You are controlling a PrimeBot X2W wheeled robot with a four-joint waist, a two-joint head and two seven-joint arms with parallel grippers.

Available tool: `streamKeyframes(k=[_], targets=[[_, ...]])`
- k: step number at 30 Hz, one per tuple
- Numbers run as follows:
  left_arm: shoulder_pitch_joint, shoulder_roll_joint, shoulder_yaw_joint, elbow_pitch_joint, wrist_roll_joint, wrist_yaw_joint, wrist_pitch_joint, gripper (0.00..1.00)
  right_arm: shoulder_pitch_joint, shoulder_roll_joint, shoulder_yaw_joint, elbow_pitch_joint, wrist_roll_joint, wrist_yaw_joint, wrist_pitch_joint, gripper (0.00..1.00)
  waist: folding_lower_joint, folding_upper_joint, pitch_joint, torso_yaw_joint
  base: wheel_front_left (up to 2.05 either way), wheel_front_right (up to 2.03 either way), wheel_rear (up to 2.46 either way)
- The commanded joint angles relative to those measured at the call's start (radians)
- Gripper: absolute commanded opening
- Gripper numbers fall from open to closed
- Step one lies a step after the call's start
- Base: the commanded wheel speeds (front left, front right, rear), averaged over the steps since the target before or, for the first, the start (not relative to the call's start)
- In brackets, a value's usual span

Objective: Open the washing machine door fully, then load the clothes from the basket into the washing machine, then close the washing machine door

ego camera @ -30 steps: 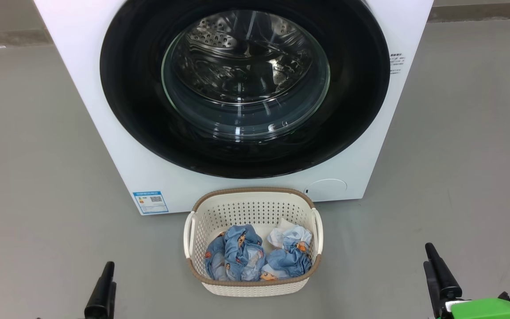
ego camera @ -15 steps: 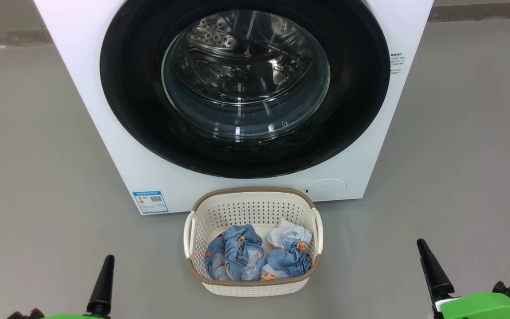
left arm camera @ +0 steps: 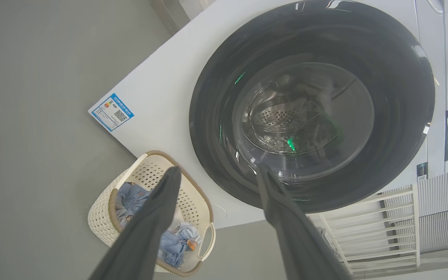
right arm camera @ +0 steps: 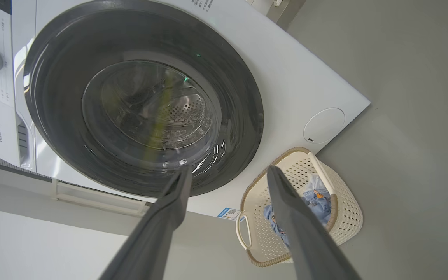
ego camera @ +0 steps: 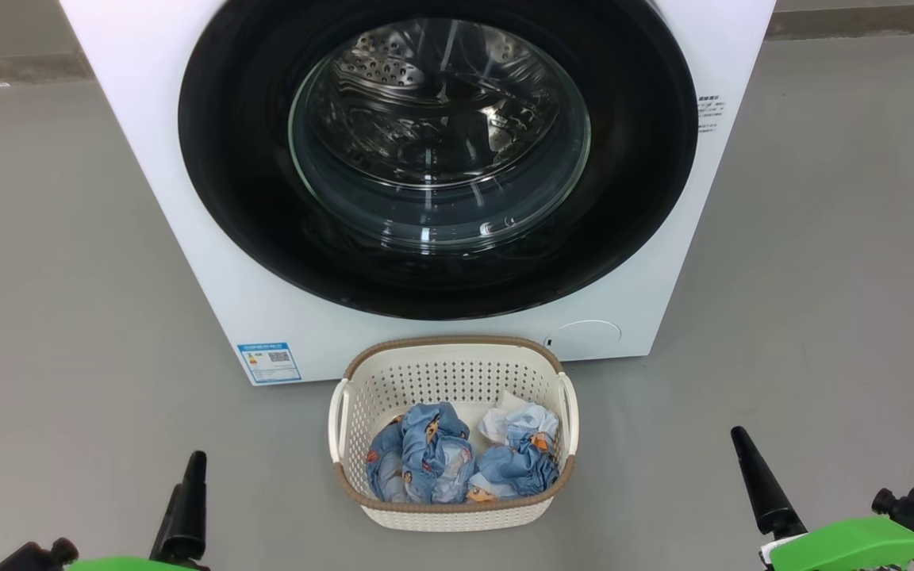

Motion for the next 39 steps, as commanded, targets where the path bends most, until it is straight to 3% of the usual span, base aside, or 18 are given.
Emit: streamKeyframes(k=[1, 39], targets=[[-0.021, 0.020, 0.012, -0.034, 0.037, -0.002, -0.016, 1.00, -0.051, -0.017, 0.020, -0.031, -0.027, 0.001, -0.013, 1.00, -0.0001, 0.0000, 0.000, 0.000, 0.00, 0.00, 0.00], [-0.017, 0.042, -0.014, -0.087, 0.512, -0.003, -0.125, 1.00, -0.054, -0.089, 0.079, -0.060, -0.363, 0.001, -0.110, 1.00, -0.0001, 0.0000, 0.014, -0.009, 0.00, 0.00, 0.00]])
